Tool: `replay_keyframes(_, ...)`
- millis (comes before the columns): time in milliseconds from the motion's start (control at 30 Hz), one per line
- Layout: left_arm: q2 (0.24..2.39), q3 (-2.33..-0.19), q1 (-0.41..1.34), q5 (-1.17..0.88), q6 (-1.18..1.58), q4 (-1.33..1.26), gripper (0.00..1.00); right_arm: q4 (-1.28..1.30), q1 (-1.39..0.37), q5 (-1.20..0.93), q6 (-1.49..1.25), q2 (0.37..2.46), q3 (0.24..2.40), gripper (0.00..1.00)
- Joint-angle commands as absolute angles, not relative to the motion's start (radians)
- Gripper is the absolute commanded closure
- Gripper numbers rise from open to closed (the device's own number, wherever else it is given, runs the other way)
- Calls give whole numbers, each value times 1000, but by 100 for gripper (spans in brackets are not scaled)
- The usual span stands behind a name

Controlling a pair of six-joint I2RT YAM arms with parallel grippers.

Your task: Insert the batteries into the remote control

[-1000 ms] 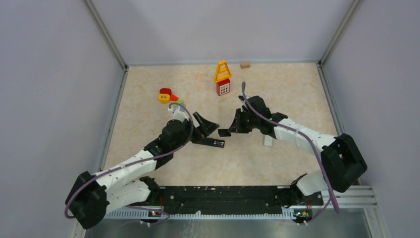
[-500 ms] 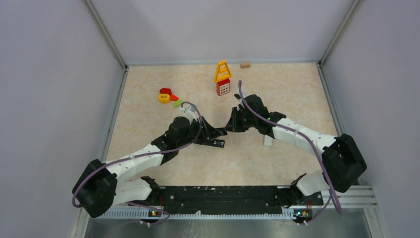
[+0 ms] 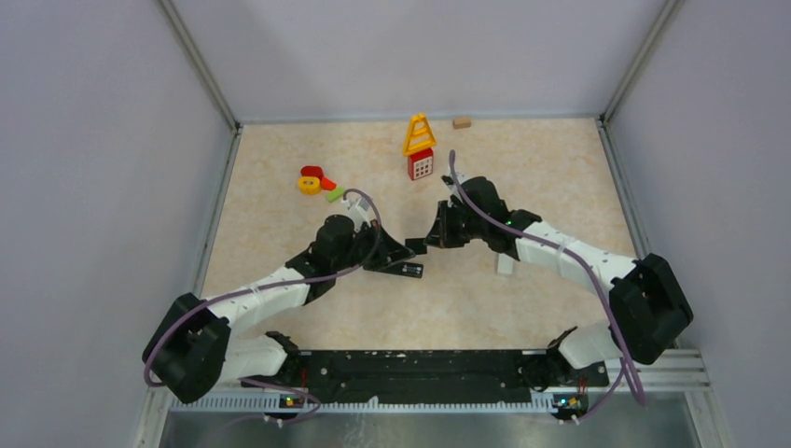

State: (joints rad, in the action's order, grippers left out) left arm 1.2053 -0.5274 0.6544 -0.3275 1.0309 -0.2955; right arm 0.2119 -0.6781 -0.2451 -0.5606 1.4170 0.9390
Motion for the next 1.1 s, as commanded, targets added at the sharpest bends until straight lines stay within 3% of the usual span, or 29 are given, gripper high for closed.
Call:
replay_keyframes(0,1212,-581,626,-425,897,-371,100,217,-686,-319,-537,1368,1017,96)
replay_keyframes(133,1193,-629,614,-488,649,-269,100,252,-644,-395,-509,1318,1028,51)
replay_keyframes(200,1185,-683,613,-527,470,-176,100,245,-624,-465,-458,1270,1023,38)
replay_keyframes(300,1181,-788,613,-592,237,4,100,235,-614,-609,-341,1196,1027,25)
replay_keyframes(600,1172,-1028,552,-899,-265,316,100,353,-606,-854,-165,1178,1132,19)
replay_keyframes(833,1157,-1140,528,-967,-499,532,100,331,-606,-936,-173,1175,1159,19)
replay_keyframes(1067,1156,-1157,503,-985,-609,572,100,256,-602,-971,-212,1188,1187,19)
